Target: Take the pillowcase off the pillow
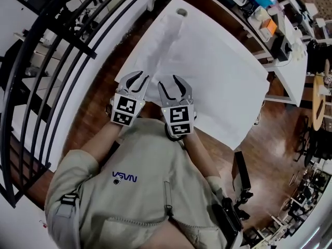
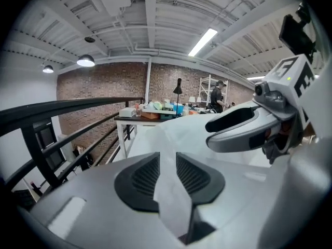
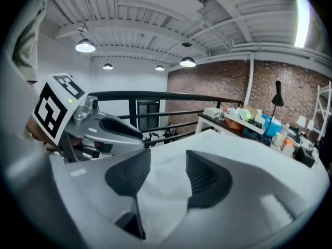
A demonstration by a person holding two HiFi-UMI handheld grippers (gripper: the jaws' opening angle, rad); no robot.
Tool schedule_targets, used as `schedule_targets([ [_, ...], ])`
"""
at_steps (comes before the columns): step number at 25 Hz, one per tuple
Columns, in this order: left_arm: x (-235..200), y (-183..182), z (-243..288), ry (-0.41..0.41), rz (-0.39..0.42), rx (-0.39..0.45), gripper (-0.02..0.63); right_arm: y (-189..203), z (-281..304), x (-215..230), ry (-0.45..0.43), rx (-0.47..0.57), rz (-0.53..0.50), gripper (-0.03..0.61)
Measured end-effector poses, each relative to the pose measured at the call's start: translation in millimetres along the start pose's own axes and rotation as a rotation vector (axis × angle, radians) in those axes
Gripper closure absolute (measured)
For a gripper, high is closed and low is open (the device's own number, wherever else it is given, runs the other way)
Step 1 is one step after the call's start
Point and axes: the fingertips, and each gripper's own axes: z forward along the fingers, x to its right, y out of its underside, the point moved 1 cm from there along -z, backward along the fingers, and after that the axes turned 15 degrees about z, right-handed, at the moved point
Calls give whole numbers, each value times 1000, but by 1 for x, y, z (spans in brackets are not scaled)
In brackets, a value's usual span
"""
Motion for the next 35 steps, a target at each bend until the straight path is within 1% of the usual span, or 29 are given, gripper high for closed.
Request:
schedule_targets([
  [4, 4, 25, 2, 55, -26, -41, 523, 30, 23, -1, 90, -151, -102, 336],
  [8, 6, 36, 5, 75, -24, -59, 512, 62, 35, 10, 169, -261, -155, 336],
  [10, 8, 41, 9, 84, -25, -64, 512, 71, 36, 16, 202, -285, -178, 351],
  [11, 10, 43, 11, 88, -29, -65, 512, 73, 36, 19, 214, -287, -181, 391],
  [13, 12, 45, 13, 100, -36, -65, 512, 73, 33, 21, 225, -271, -164, 492],
  [14, 14, 44, 13, 108, -38, -65, 512, 71, 30, 22, 226, -257, -146, 531],
  [15, 16, 44, 15, 117, -44, -64, 512, 68, 27, 23, 225, -241, -125, 549],
  [18, 24, 41, 20, 143, -77, -62, 509, 59, 12, 28, 222, -190, -67, 558],
  [22, 31, 35, 32, 167, -123, -52, 509, 57, -12, 35, 222, -124, 29, 563],
  [24, 42, 27, 38, 233, -177, -32, 509, 57, -21, 37, 219, -104, 59, 563],
  [25, 51, 23, 41, 284, -211, -22, 507, 57, -25, 37, 216, -96, 68, 563],
  [26, 61, 19, 43, 333, -243, -15, 489, 57, -28, 37, 212, -88, 74, 564],
  [28, 77, 14, 49, 393, -280, -16, 488, 57, -33, 37, 204, -72, 82, 565],
  [30, 84, 12, 53, 396, -260, -25, 489, 57, -38, 39, 202, -61, 90, 565],
  [32, 85, 10, 53, 370, -202, -21, 563, 58, -43, 41, 202, -54, 98, 565],
  [34, 84, 7, 48, 332, -169, -4, 578, 59, -47, 43, 206, -43, 100, 569],
  [35, 81, 7, 45, 304, -173, 2, 580, 58, -50, 46, 215, -31, 100, 569],
])
